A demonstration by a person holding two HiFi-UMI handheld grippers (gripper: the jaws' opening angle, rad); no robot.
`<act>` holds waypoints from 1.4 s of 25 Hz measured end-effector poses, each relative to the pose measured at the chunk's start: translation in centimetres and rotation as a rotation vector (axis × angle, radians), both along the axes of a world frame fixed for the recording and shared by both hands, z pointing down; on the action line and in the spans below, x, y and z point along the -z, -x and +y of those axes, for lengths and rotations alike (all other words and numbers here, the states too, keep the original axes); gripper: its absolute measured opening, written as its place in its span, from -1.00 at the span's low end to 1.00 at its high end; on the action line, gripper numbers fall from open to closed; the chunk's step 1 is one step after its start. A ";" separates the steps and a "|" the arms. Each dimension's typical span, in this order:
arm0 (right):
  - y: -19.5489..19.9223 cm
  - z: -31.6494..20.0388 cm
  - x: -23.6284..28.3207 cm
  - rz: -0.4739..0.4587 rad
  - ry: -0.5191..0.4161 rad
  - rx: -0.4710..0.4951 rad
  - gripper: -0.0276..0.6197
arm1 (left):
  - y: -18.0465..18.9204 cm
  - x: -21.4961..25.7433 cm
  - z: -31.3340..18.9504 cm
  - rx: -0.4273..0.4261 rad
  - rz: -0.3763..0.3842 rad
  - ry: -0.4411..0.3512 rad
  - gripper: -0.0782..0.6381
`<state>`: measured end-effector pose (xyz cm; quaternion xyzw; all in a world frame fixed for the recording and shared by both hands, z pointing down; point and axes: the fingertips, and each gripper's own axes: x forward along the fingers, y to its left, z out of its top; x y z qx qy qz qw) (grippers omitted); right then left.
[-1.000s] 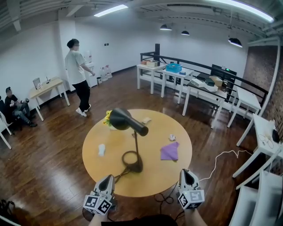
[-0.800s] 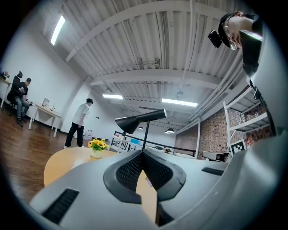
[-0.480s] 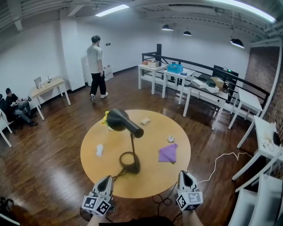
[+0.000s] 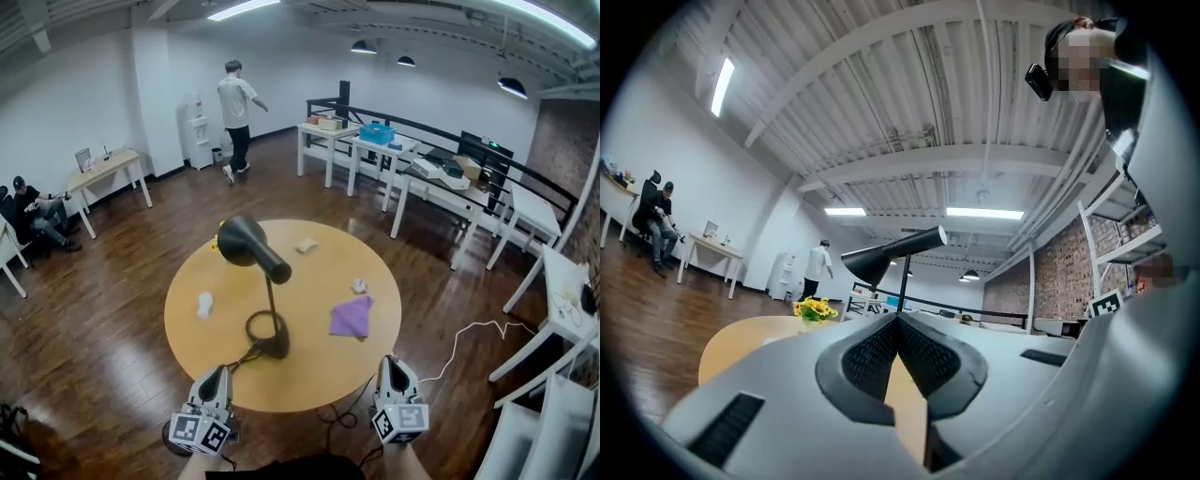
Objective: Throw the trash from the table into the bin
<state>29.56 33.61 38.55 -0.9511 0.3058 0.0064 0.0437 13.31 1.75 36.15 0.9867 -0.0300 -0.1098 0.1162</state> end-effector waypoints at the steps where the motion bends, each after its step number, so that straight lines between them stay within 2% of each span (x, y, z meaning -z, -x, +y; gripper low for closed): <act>1: -0.2 -0.2 -0.3 -0.010 0.000 0.014 -0.91 | 0.2 0.1 -0.2 0.030 0.003 -0.008 -0.78; 4: -0.6 -1.0 -2.2 -0.073 0.027 0.060 -0.91 | 1.4 0.0 -1.0 0.123 -0.005 -0.011 -0.78; 9: -0.7 -2.3 -3.6 -0.097 0.015 0.159 -0.91 | 2.9 -0.6 -0.9 0.158 -0.042 -0.035 -0.78; 14: 0.6 -6.6 -4.2 -0.134 0.044 0.220 -0.91 | 5.2 -0.5 -3.7 0.220 -0.049 -0.028 -0.78; 20: 2.4 -13.3 -3.1 -0.073 0.094 0.283 -0.91 | 9.1 -0.2 -8.2 0.279 -0.022 -0.022 -0.78; 28: 6.4 -25.2 -2.1 -0.046 0.126 0.444 -0.91 | 14.6 -0.6 -16.6 0.338 -0.005 -0.001 -0.78; 30: 8.0 -28.4 -2.5 -0.014 0.191 0.463 -0.91 | 16.6 -0.7 -18.4 0.329 0.000 -0.008 -0.78; 33: 10.2 -33.1 -2.5 0.104 0.360 0.497 -0.91 | 19.2 -0.7 -20.7 0.325 0.002 -0.012 -0.78; 35: 11.3 -35.9 -2.2 0.120 0.365 0.520 -0.91 | 20.9 -0.6 -22.7 0.342 0.004 -0.003 -0.78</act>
